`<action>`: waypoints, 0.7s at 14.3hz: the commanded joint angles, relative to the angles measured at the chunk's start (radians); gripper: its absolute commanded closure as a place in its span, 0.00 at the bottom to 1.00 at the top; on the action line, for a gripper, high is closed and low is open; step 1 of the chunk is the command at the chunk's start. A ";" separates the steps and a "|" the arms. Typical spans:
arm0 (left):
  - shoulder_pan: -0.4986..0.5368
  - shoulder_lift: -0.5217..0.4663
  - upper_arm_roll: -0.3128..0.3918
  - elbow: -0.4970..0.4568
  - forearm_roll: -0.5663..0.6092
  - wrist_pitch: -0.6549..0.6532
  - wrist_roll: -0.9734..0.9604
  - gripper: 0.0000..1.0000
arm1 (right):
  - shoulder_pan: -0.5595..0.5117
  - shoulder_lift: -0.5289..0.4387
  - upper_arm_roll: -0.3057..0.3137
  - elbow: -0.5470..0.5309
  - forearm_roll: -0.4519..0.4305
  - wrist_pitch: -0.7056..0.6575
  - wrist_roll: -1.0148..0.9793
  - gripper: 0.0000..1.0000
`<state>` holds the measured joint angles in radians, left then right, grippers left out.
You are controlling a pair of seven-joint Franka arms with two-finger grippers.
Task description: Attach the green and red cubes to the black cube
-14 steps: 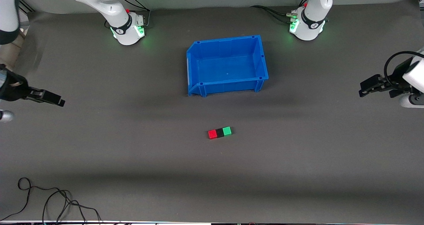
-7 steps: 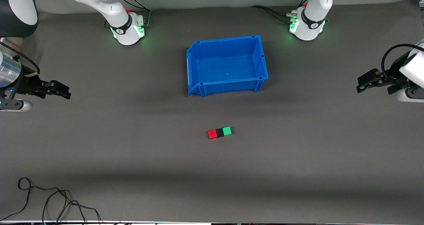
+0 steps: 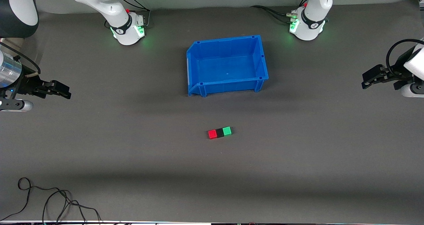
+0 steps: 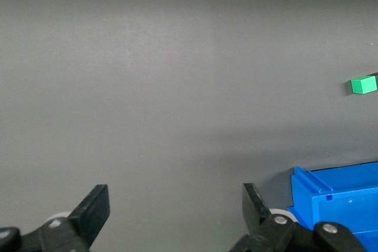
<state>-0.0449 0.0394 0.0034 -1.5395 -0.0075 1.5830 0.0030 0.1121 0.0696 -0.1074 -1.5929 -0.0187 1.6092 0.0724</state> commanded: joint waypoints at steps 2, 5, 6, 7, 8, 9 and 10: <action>-0.009 -0.026 0.007 -0.022 0.011 -0.005 0.015 0.00 | -0.136 -0.054 0.116 -0.045 0.000 0.023 -0.023 0.09; -0.012 -0.018 0.006 -0.011 0.015 -0.008 0.017 0.00 | -0.135 -0.056 0.126 -0.024 -0.004 0.021 -0.013 0.09; -0.010 -0.018 0.006 -0.011 0.015 -0.008 0.017 0.00 | -0.137 -0.056 0.126 -0.024 -0.004 0.021 -0.020 0.09; -0.010 -0.016 0.006 -0.011 0.015 -0.012 0.017 0.00 | -0.143 -0.057 0.127 -0.030 -0.003 0.018 -0.022 0.09; -0.010 -0.015 0.006 -0.011 0.015 -0.012 0.017 0.00 | -0.144 -0.060 0.127 -0.032 -0.001 0.018 -0.020 0.09; -0.010 -0.015 0.006 -0.013 0.015 -0.012 0.017 0.00 | -0.146 -0.065 0.130 -0.041 0.000 0.017 -0.014 0.09; -0.010 -0.015 0.006 -0.011 0.015 -0.012 0.017 0.00 | -0.149 -0.079 0.141 -0.059 0.005 0.017 -0.013 0.09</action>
<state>-0.0453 0.0395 0.0034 -1.5395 -0.0075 1.5806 0.0051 -0.0158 0.0330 0.0080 -1.6005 -0.0184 1.6124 0.0660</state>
